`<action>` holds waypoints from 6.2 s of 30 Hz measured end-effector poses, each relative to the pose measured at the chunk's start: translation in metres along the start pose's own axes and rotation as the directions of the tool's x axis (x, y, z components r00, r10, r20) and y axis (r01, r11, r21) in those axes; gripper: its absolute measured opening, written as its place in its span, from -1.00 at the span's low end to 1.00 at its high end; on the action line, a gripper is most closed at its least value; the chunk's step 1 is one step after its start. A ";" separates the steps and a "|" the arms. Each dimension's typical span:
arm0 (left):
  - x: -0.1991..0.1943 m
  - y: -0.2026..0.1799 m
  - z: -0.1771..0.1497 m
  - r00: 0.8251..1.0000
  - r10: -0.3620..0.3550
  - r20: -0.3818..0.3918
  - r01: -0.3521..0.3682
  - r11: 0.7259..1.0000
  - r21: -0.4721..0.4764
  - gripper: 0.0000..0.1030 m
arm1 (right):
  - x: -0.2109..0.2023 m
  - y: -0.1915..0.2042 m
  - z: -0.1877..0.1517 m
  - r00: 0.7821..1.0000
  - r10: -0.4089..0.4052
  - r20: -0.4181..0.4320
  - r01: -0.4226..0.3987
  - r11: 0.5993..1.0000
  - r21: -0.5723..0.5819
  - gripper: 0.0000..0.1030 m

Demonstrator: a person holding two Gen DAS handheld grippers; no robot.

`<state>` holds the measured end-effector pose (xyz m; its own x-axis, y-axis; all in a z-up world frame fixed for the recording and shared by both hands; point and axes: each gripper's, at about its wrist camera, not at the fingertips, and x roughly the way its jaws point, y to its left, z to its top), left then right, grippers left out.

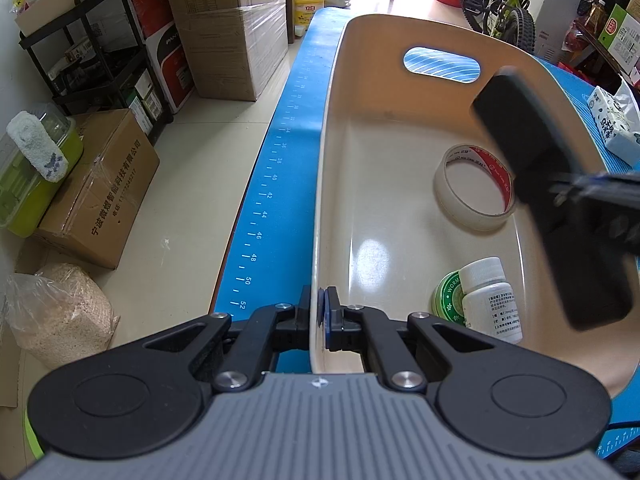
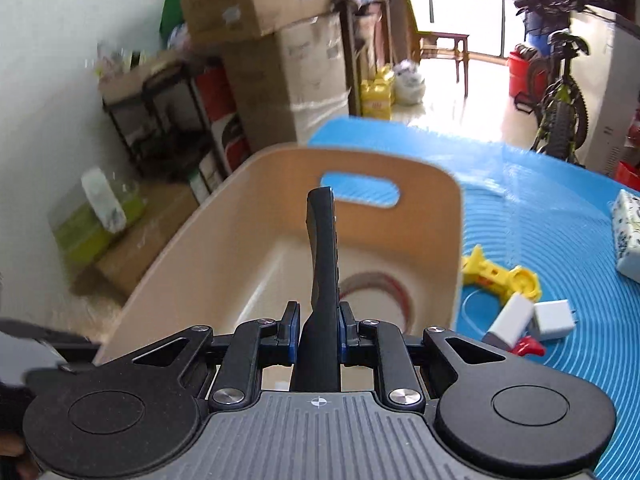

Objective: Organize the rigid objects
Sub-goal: 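Lift the remote into the basket and open the right tool, then grasp the red plastic figure with the right tool, then carry the red figure into the basket onto the remote and release, then grasp a white charger with the right tool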

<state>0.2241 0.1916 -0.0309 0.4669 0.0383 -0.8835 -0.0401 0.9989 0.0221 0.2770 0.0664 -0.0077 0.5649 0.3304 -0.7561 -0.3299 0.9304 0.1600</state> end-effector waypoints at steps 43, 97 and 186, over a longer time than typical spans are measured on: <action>0.000 0.000 -0.001 1.000 0.001 0.001 -0.001 1.000 0.005 -0.88 | -0.044 -0.111 -0.011 0.982 -0.183 0.046 0.171 0.967 0.191 0.34; -0.001 0.001 -0.002 1.000 -0.001 0.002 0.001 1.000 0.007 -0.88 | -0.084 -0.099 -0.004 0.939 -0.163 0.301 0.083 0.962 0.260 -0.48; 0.001 -0.001 -0.003 1.000 0.016 -0.003 -0.015 1.000 0.022 -0.86 | 0.070 -0.144 -0.023 0.979 -0.187 0.083 0.193 0.979 -0.071 0.53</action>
<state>0.2220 0.1902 -0.0329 0.4640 0.0538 -0.8842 -0.0275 0.9986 0.0463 0.3467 -0.0478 -0.0981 0.6771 0.1628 -0.7176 -0.2677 0.9629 -0.0342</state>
